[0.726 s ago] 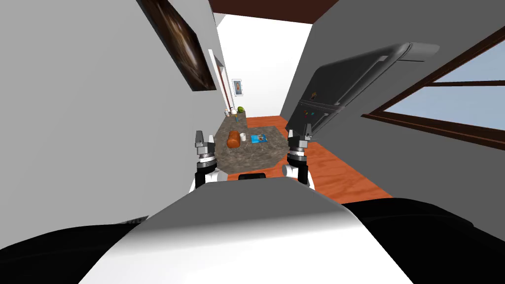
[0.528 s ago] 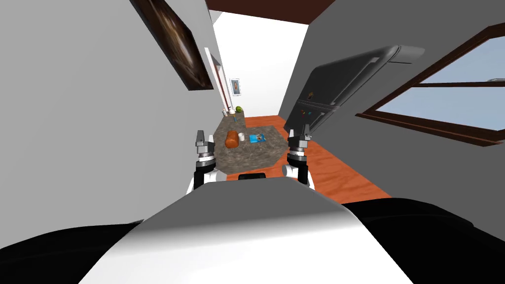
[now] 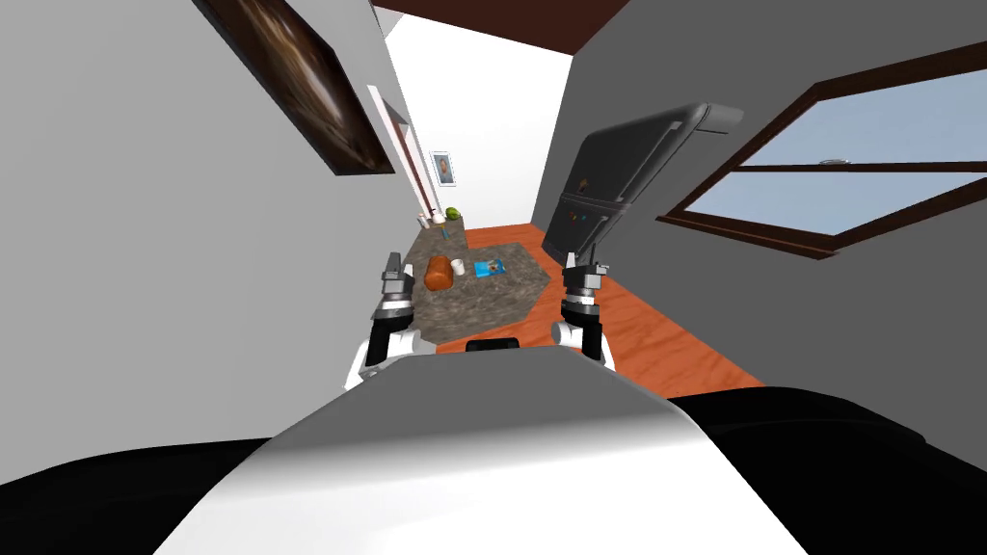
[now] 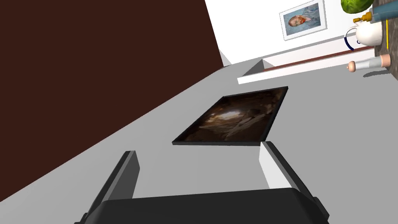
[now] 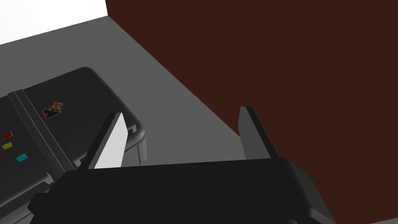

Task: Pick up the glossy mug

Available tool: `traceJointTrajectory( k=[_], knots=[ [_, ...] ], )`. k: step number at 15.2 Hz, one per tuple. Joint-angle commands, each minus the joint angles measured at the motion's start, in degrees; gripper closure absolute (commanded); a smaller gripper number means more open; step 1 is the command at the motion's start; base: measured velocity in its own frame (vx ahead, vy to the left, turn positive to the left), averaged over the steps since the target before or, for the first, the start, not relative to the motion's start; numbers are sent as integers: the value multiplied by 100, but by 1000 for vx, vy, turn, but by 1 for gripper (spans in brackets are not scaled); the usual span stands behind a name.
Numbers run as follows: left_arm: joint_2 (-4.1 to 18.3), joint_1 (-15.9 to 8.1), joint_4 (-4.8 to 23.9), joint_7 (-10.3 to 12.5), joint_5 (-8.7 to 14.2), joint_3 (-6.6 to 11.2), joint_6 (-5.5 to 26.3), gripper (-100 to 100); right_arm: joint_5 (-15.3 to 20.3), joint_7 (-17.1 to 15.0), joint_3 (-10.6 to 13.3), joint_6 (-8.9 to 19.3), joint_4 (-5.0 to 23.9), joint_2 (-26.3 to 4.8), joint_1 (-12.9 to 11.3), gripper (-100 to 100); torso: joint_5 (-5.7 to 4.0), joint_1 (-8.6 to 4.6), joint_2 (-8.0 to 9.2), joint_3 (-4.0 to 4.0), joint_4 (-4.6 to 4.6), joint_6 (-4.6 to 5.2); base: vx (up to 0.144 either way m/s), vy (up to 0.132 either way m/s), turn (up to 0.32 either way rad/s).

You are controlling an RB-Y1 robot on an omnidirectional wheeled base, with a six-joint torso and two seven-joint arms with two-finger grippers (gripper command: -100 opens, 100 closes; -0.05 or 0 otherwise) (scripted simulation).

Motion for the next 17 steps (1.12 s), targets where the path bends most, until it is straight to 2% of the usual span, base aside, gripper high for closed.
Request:
traceJointTrajectory(
  k=[1,2,4,5,7,8,10,11,13,14,16,17],
  knots=[
    [117,-75,48,5,1,140,275,-100,0,0,0,0,0,0,0,0,0,0,0,0,0,0,-54,-106,-175],
    [245,-160,93,2,-4,301,420,-100,0,0,0,0,0,0,0,0,-1,-2,1,0,0,-1,-64,-111,-213],
    [245,-160,93,2,-4,301,547,-100,0,0,0,0,0,0,0,0,-1,-1,2,1,1,-1,-42,-82,-108],
    [377,-248,146,0,-5,471,746,-100,0,0,-1,0,0,0,1,0,1,8,-2,-1,0,-3,-25,-76,-162],
    [377,-248,146,0,-5,471,836,-100,0,0,0,0,0,0,0,0,2,10,-6,-4,-2,-1,-27,-64,-139],
    [511,-337,206,0,-2,651,1034,-100,0,0,-1,0,0,-1,1,0,3,17,-7,-4,-2,-3,-37,-62,-196],
    [511,-337,206,0,-2,651,1142,-100,0,0,-1,0,0,-1,0,0,3,16,-4,-3,-1,-1,-32,-56,-131],
    [647,-426,276,2,5,838,1335,-100,0,0,-1,0,0,-1,1,0,4,21,-6,-3,-1,-4,-32,-66,-198],
    [647,-426,276,2,5,838,1463,-100,0,0,-1,0,0,0,0,0,3,14,-5,-3,-1,-1,-28,-71,-133],
    [783,-514,354,6,18,1033,1653,-100,0,0,-1,0,0,-1,1,0,3,16,-7,-4,-1,-4,-33,-78,-159],
    [783,-514,354,6,18,1033,1800,-100,0,0,-1,0,0,-1,0,0,3,14,-5,-3,-1,0,-21,-60,-155],
    [919,-600,442,13,36,1233,1959,-100,0,0,-1,0,0,-1,1,0,4,20,-8,-5,-2,-3,-16,-72,-195]
  ],
)
